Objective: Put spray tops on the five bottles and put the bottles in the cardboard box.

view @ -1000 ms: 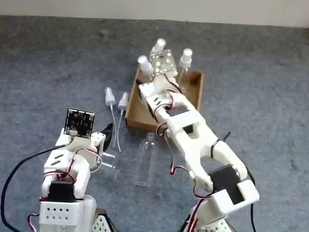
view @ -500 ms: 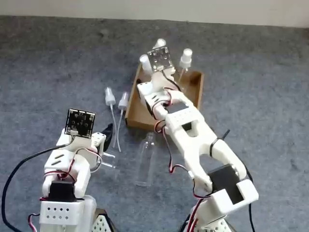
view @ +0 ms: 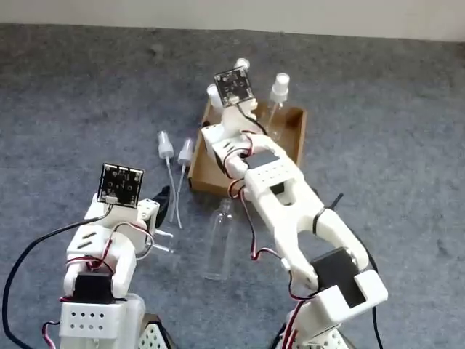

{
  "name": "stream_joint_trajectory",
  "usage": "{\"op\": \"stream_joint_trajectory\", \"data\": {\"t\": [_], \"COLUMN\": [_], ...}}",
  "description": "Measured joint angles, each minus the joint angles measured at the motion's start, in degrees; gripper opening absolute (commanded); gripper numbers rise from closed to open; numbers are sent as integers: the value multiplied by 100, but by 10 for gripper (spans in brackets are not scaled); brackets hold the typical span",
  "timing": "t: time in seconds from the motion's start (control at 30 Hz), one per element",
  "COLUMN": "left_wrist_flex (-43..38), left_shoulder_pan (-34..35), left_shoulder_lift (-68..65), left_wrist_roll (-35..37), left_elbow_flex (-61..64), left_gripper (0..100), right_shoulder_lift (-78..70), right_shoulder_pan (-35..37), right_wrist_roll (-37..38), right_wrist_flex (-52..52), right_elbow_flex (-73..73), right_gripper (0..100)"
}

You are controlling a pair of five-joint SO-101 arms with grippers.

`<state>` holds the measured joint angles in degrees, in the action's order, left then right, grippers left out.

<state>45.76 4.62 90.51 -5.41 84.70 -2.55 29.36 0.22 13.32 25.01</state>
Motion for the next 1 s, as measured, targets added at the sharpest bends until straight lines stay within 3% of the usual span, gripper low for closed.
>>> {"op": "stream_joint_trajectory", "data": {"t": [0.23,0.47,1.0], "left_wrist_flex": [0,0,0], "left_shoulder_pan": [0,0,0], "left_shoulder_lift": [0,0,0], "left_wrist_roll": [0,0,0], "left_elbow_flex": [0,0,0], "left_gripper": [216,216,216], "right_shoulder_lift": [0,79,114], "right_shoulder_pan": [0,0,0], "right_wrist_roll": [0,0,0], "right_wrist_flex": [0,193,1152], "right_elbow_flex": [0,0,-932], "right_gripper": [230,315,315]}}
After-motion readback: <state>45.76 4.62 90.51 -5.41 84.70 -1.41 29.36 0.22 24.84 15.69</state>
